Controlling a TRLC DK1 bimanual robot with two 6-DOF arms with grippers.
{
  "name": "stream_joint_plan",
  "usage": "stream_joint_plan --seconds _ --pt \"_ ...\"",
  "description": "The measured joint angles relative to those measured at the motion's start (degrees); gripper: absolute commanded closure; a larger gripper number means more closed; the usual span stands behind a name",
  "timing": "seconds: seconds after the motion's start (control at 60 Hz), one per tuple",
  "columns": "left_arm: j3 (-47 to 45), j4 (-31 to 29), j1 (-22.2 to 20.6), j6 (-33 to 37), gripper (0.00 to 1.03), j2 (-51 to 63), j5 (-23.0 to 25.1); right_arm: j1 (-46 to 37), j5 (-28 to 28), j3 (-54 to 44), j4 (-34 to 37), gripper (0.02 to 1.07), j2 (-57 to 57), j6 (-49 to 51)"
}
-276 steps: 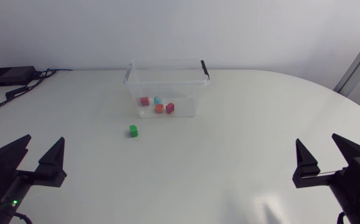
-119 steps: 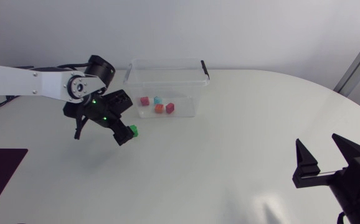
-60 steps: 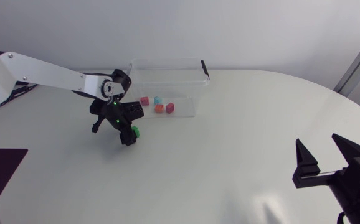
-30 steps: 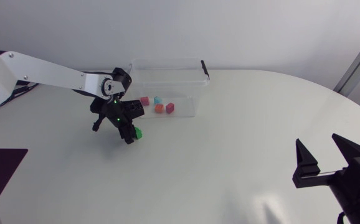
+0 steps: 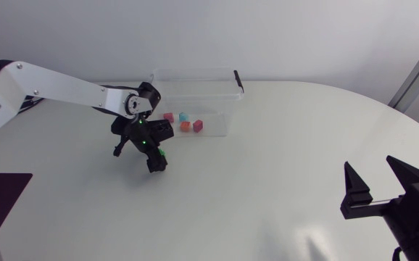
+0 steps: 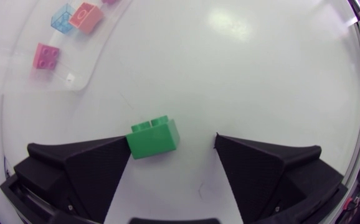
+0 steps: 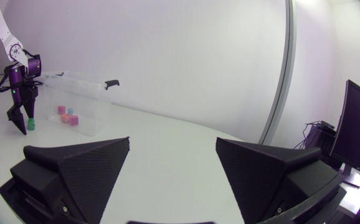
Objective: Place the duplo bricks in the container
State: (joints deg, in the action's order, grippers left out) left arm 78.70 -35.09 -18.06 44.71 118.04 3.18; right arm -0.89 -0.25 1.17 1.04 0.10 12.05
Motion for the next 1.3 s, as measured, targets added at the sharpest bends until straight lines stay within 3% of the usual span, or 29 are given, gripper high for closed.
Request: stream_joint_plan --seconds 0.25,0.467,0.583,0.683,0.767,0.8,1.3 --pt "0.70 -0.87 -0.33 -4.31 0.06 0.35 -0.09 0.00 0.00 0.00 0.00 0.07 0.00 0.00" --pt "6.78 -2.19 -0.22 -7.69 0.07 3.50 -0.68 0.00 0.00 0.00 0.00 0.07 0.00 0.00" --pt "7.85 -2.58 -0.22 -8.50 0.22 4.35 -1.14 0.00 0.00 0.00 0.00 0.07 0.00 0.02" --pt "8.07 -3.43 -0.09 -8.76 0.43 4.44 -2.36 0.00 0.00 0.00 0.00 0.07 0.00 0.00" --pt "8.07 -4.17 0.39 -8.76 0.69 4.74 -2.82 0.00 0.00 0.00 0.00 0.07 0.00 0.00" --pt "8.07 -4.33 0.61 -8.79 0.74 4.94 -3.43 0.00 0.00 0.00 0.00 0.07 0.00 0.00" --pt "8.04 -3.78 1.27 -8.96 0.73 5.01 -5.20 0.00 0.00 0.00 0.00 0.07 0.00 0.00"
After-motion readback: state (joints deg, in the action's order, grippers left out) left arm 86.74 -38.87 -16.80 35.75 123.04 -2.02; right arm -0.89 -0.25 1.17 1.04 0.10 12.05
